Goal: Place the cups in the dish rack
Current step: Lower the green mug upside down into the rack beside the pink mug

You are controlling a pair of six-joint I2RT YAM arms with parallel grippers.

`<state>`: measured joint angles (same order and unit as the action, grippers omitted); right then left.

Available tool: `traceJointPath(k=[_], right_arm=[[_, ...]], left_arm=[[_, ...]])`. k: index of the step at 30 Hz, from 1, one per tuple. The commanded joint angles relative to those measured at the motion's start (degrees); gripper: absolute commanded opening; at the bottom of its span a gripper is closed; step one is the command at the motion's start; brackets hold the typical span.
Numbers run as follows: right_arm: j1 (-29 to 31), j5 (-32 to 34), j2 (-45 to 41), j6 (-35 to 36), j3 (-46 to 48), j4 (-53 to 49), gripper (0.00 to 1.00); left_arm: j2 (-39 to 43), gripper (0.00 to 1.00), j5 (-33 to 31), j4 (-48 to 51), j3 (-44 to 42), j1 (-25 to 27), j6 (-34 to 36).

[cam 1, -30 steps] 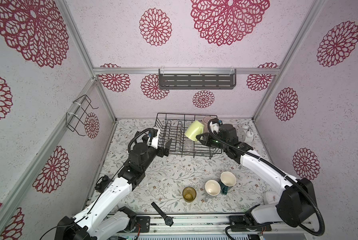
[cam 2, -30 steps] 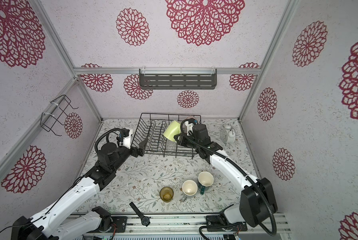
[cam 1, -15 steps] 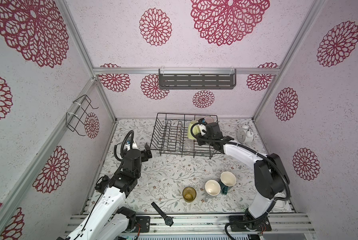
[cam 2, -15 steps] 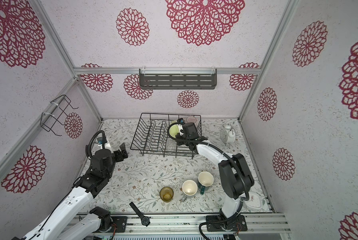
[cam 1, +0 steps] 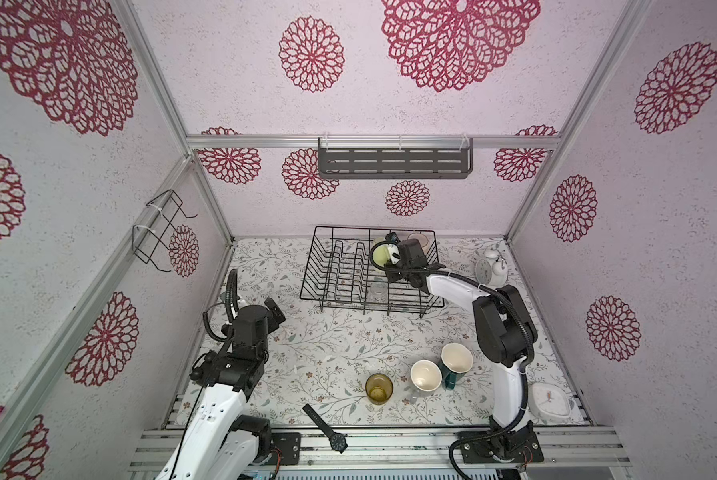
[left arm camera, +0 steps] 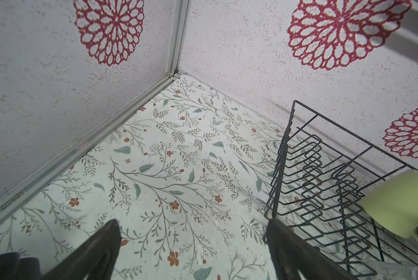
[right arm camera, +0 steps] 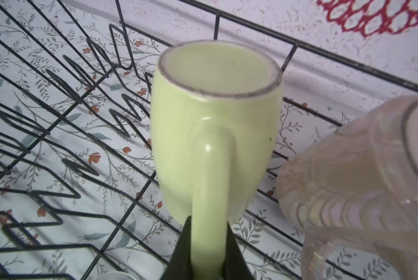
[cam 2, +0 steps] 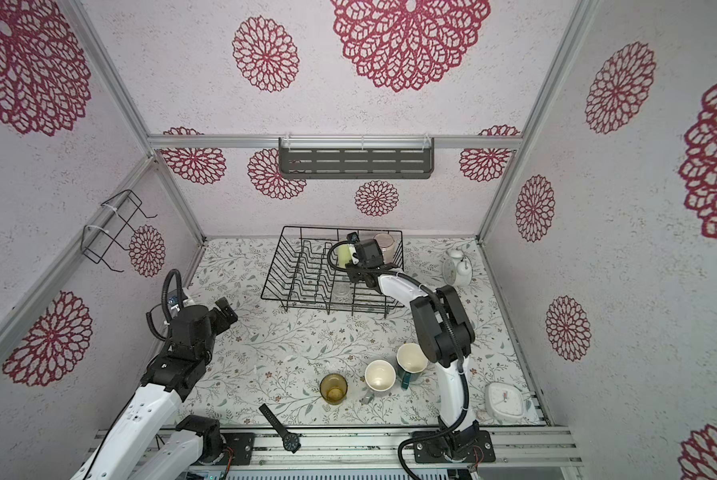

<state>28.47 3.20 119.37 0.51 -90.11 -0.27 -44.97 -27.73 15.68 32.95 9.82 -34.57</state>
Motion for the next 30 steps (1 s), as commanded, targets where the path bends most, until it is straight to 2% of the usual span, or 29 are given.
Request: traceJointPath(k=[1,7,13,21,22,25,30], right_arm=[[-0.6,1.5,1.1,2.4,-5.8,6.4,0.00],[-1.1,1.9,6.1,1.5,-10.2,6.6,0.00],[-1.1,2.5,8.4,0.5,-10.5,8.4,0.00],[-1.0,1.0,6.5,-1.7,-5.0,9.4,0.00],[-0.9,0.9,6.2,-1.7,-4.1,9.6,0.01],[-1.0,0.8,5.5,-2.3,-2.8,9.0,0.12],[-0.9,1.2,4.8,-2.3,-2.3,8.5,0.15]], left_arm=[[-0.5,0.97,0.9,0.2,0.8,-0.7,-0.6],[-1.8,0.97,3.8,0.4,1.4,-1.5,-0.4],[-2.0,0.97,4.6,0.0,1.0,-1.8,-0.4],[-2.6,0.97,3.8,-0.2,1.1,-2.4,0.5],[-2.6,0.97,3.8,-0.9,0.7,-2.5,0.6],[-3.0,0.97,4.4,-2.1,0.6,-2.9,0.6],[-3.8,0.97,5.1,-2.8,0.7,-3.1,0.4]])
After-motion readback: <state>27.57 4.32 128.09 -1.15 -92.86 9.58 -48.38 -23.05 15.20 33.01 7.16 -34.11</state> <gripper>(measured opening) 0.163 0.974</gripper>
